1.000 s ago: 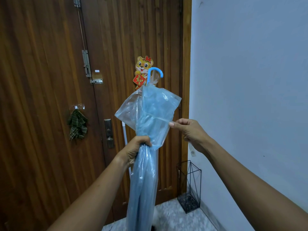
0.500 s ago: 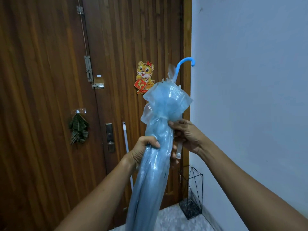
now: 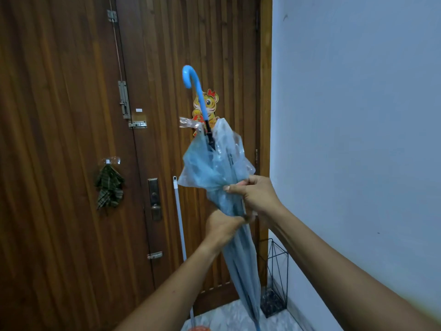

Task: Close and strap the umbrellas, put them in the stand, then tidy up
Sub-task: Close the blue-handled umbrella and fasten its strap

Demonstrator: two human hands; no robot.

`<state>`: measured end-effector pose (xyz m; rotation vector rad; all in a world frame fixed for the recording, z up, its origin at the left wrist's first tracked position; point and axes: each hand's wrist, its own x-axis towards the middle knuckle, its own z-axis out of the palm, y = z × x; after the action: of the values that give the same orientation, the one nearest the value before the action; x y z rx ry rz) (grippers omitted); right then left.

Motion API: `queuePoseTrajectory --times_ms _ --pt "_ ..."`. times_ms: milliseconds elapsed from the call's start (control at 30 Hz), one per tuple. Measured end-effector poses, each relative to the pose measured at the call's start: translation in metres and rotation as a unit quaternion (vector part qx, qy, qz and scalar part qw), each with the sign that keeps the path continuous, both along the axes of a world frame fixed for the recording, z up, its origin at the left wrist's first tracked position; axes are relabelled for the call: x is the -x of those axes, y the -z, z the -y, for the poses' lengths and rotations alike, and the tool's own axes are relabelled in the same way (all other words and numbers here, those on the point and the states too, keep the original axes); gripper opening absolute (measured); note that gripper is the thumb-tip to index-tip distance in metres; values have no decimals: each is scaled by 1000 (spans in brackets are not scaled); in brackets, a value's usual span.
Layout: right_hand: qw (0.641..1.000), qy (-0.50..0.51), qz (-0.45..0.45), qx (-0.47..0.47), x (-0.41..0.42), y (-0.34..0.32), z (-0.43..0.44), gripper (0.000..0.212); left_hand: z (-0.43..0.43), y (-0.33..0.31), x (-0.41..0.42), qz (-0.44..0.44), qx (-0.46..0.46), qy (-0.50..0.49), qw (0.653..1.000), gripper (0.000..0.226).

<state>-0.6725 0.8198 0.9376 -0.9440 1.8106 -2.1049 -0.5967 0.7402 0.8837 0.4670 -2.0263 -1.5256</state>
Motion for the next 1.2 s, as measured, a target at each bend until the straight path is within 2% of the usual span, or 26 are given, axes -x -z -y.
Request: queuePoseTrajectory --times_ms 100,200,267,367,433,500,600,667,767,833,900,933,967,1033,1133,1200 --pt "997 -39 -45 -41 -3 -12 -10 21 2 -3 3 53 -11 -53 997 14" --pt "991 -25 -101 -90 1 -24 -21 26 7 -10 3 71 -10 -84 994 7" --pt "985 4 -135 -109 5 -31 -26 25 15 -14 1 40 -39 -121 991 11" --pt "977 18 -173 -123 8 -37 -34 18 25 -21 -1 -22 -120 -125 985 35" --pt "974 28 -188 -123 9 -39 -39 18 30 -28 -4 -38 -146 -79 985 30" --pt "980 33 -169 -100 16 -39 -43 21 31 -35 -9 -48 -140 -18 989 16" --pt "991 9 -109 -71 20 -36 -47 23 31 -43 -21 -21 -104 94 990 13" --pt "994 -50 -57 -75 19 -31 -45 26 28 -46 -25 -6 -119 175 977 14" --pt "978 -195 0 -80 16 -23 -39 31 21 -50 -26 -27 -183 320 929 29" --pt "959 -279 15 -40 15 -21 -38 36 18 -55 -26 -34 -210 417 884 42" --pt "953 -301 29 3 15 -21 -39 26 20 -57 -27 -21 -228 480 847 45" --pt "956 -291 30 16 11 -23 -41 20 21 -57 -28 -13 -230 493 839 48" --pt "962 -273 24 18 10 -25 -41 18 24 -56 -29 -7 -226 493 840 51" --pt "975 -222 -4 13 9 -26 -40 25 31 -51 -29 0 -221 450 865 52" --pt "996 -66 -66 5 12 -21 -32 31 37 -44 -32 -6 -229 336 914 38" --pt "994 4 -106 -21 16 -14 -23 25 30 -39 -29 20 -125 265 956 38"
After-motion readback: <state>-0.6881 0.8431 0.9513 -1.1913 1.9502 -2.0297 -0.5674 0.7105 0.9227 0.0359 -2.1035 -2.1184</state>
